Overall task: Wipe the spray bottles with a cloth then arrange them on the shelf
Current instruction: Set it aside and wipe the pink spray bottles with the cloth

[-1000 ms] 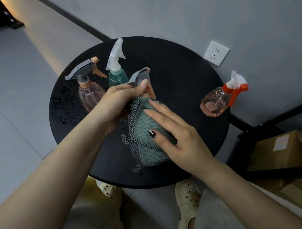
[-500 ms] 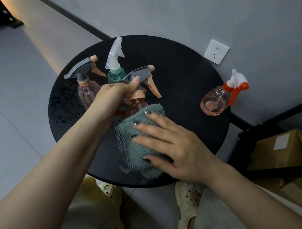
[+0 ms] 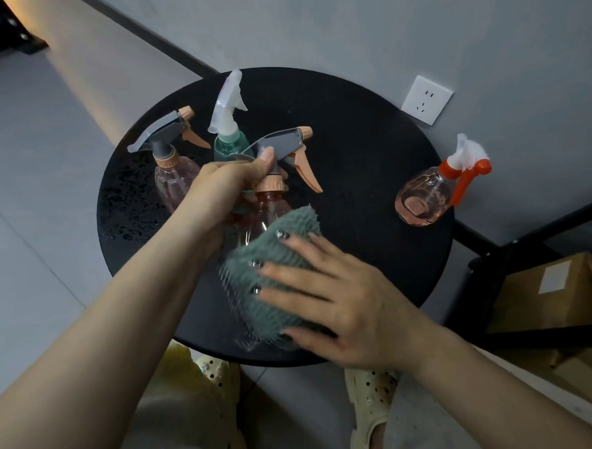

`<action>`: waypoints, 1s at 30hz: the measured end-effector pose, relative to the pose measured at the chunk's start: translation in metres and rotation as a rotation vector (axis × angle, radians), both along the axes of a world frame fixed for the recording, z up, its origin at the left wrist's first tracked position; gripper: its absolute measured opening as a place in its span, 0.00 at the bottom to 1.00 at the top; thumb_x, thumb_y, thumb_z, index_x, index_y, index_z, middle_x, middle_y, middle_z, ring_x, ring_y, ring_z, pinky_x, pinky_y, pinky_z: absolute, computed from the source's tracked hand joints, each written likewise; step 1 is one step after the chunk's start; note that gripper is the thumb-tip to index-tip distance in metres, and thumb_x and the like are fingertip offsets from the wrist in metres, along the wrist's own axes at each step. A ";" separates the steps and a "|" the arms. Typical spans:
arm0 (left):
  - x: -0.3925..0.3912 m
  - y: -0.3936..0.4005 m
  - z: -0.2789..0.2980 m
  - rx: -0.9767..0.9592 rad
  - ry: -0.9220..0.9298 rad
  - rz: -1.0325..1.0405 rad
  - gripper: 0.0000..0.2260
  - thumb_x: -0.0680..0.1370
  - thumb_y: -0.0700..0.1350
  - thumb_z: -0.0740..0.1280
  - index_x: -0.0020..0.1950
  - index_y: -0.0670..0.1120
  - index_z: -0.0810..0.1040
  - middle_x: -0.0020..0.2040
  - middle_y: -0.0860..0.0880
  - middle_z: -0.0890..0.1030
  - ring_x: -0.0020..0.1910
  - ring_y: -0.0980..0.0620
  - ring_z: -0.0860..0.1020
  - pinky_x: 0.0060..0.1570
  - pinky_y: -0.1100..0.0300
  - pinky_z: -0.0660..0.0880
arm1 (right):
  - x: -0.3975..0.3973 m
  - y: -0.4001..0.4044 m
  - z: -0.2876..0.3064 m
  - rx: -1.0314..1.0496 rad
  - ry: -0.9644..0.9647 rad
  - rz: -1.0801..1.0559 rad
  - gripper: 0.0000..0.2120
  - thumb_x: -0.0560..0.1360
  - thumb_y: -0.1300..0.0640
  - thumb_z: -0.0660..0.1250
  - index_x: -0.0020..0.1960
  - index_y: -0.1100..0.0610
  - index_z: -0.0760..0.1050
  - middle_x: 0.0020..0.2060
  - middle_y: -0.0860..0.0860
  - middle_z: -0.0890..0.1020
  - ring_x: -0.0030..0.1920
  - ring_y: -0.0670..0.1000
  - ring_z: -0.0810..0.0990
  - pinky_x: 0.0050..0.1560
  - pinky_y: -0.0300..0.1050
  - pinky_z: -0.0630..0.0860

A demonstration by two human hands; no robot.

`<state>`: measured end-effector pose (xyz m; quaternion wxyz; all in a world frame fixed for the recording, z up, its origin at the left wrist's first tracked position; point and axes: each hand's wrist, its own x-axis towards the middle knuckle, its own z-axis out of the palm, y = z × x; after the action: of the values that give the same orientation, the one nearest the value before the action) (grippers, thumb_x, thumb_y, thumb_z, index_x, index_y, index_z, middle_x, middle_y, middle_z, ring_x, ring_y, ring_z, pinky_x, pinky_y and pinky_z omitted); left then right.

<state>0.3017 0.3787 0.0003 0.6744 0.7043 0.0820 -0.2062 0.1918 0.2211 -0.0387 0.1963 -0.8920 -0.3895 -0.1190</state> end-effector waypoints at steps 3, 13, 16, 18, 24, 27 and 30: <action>0.000 0.001 -0.002 0.046 -0.028 -0.040 0.13 0.76 0.54 0.66 0.39 0.47 0.82 0.38 0.49 0.84 0.30 0.54 0.78 0.29 0.66 0.72 | 0.000 -0.001 -0.004 -0.087 -0.062 0.056 0.17 0.79 0.52 0.62 0.67 0.54 0.73 0.68 0.50 0.73 0.72 0.55 0.63 0.72 0.54 0.61; -0.003 -0.009 -0.008 0.001 0.069 -0.015 0.12 0.74 0.53 0.69 0.40 0.45 0.82 0.35 0.50 0.84 0.33 0.53 0.81 0.34 0.64 0.75 | 0.014 -0.001 0.000 0.478 0.509 -0.290 0.24 0.80 0.49 0.55 0.74 0.45 0.55 0.73 0.38 0.56 0.74 0.37 0.53 0.69 0.29 0.55; 0.000 -0.004 -0.008 -0.045 0.089 -0.034 0.12 0.74 0.52 0.69 0.42 0.44 0.83 0.38 0.47 0.83 0.38 0.50 0.81 0.42 0.59 0.77 | 0.009 0.001 0.000 0.452 0.499 -0.248 0.25 0.79 0.48 0.57 0.74 0.46 0.55 0.75 0.41 0.55 0.75 0.40 0.53 0.71 0.34 0.57; 0.002 -0.001 -0.006 -0.090 0.094 -0.020 0.11 0.75 0.51 0.68 0.40 0.44 0.82 0.38 0.46 0.82 0.37 0.49 0.80 0.43 0.58 0.76 | 0.003 0.001 -0.002 0.301 0.362 -0.204 0.26 0.78 0.46 0.59 0.74 0.49 0.58 0.75 0.43 0.56 0.76 0.47 0.52 0.72 0.42 0.58; 0.003 0.000 -0.004 -0.010 0.054 -0.009 0.12 0.77 0.52 0.65 0.41 0.46 0.81 0.39 0.48 0.84 0.32 0.52 0.78 0.32 0.64 0.74 | 0.001 -0.004 -0.004 -0.049 -0.035 0.048 0.19 0.78 0.53 0.64 0.68 0.55 0.71 0.69 0.51 0.71 0.73 0.57 0.61 0.72 0.55 0.61; 0.003 -0.002 -0.005 -0.026 0.052 -0.005 0.12 0.77 0.52 0.65 0.41 0.46 0.81 0.39 0.48 0.84 0.32 0.52 0.78 0.32 0.64 0.74 | 0.004 -0.006 -0.004 0.036 0.026 0.016 0.18 0.78 0.56 0.63 0.68 0.56 0.71 0.69 0.51 0.71 0.73 0.56 0.61 0.72 0.53 0.61; 0.002 -0.005 -0.006 -0.103 0.063 -0.034 0.12 0.76 0.51 0.67 0.42 0.43 0.81 0.39 0.44 0.82 0.34 0.49 0.79 0.40 0.59 0.76 | 0.006 -0.003 -0.005 0.257 0.223 -0.104 0.19 0.79 0.59 0.60 0.70 0.56 0.68 0.71 0.49 0.66 0.75 0.52 0.57 0.73 0.47 0.59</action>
<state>0.3040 0.3740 -0.0058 0.7033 0.6631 0.0805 -0.2434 0.1980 0.2176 -0.0437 0.3441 -0.8862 -0.3001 -0.0780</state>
